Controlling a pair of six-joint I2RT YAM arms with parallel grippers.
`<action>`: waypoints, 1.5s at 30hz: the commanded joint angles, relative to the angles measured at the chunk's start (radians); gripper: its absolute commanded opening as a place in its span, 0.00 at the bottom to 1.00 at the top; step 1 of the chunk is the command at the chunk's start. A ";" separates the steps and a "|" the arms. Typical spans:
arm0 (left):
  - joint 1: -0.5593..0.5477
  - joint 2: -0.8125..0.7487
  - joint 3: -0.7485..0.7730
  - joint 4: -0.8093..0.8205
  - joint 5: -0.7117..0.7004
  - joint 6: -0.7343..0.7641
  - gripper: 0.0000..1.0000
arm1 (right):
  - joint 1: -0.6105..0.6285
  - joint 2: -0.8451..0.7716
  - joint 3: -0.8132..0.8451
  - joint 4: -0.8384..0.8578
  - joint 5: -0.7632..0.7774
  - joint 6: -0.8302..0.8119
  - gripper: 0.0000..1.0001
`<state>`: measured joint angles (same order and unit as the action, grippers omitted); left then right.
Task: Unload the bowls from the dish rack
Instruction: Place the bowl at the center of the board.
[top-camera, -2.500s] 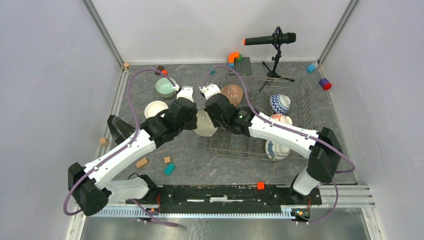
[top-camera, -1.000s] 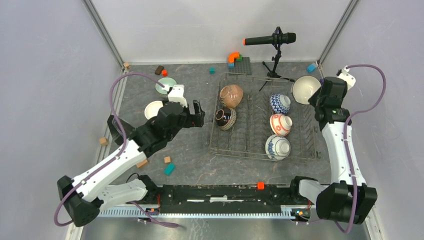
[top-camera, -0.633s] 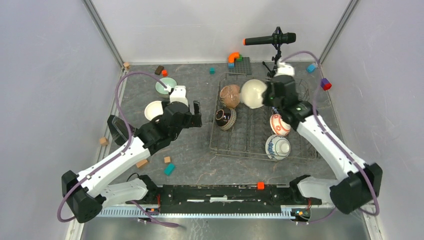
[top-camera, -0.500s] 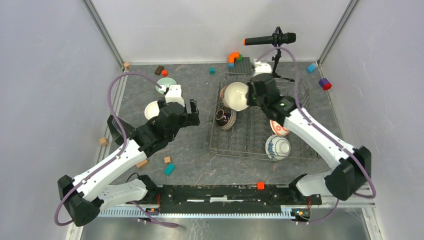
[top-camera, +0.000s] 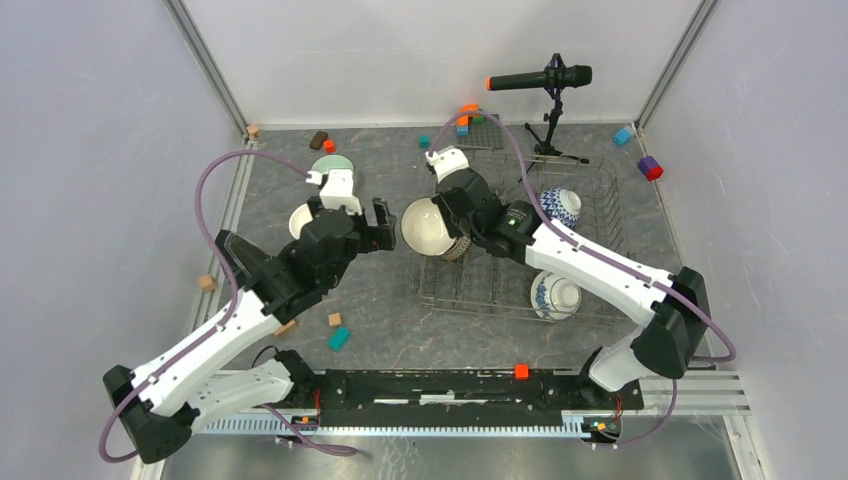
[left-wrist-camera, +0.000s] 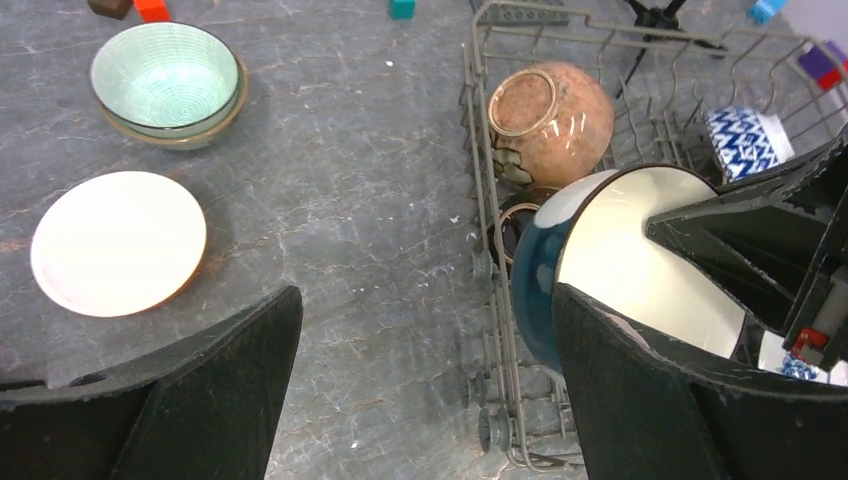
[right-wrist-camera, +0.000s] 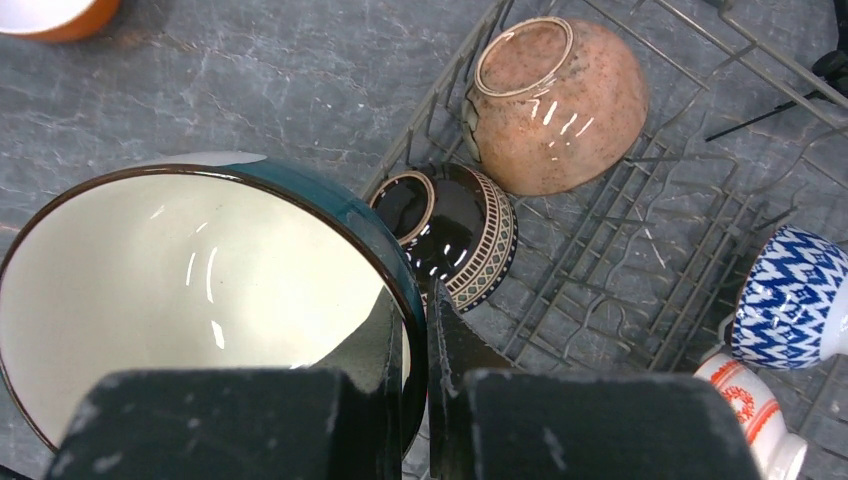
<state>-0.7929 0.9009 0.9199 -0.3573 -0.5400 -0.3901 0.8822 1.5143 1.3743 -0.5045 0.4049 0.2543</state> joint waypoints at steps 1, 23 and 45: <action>-0.023 0.103 0.088 -0.054 0.055 0.036 1.00 | 0.016 -0.005 0.071 0.018 0.064 -0.021 0.00; -0.077 0.220 0.131 -0.132 0.016 0.045 0.58 | 0.124 0.029 0.095 0.023 0.155 -0.013 0.00; -0.084 0.230 0.129 -0.135 0.001 0.041 0.02 | 0.125 -0.012 0.027 0.098 0.063 0.006 0.31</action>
<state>-0.8738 1.1294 1.0183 -0.4854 -0.5228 -0.3725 1.0069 1.5589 1.4075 -0.5198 0.5224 0.2497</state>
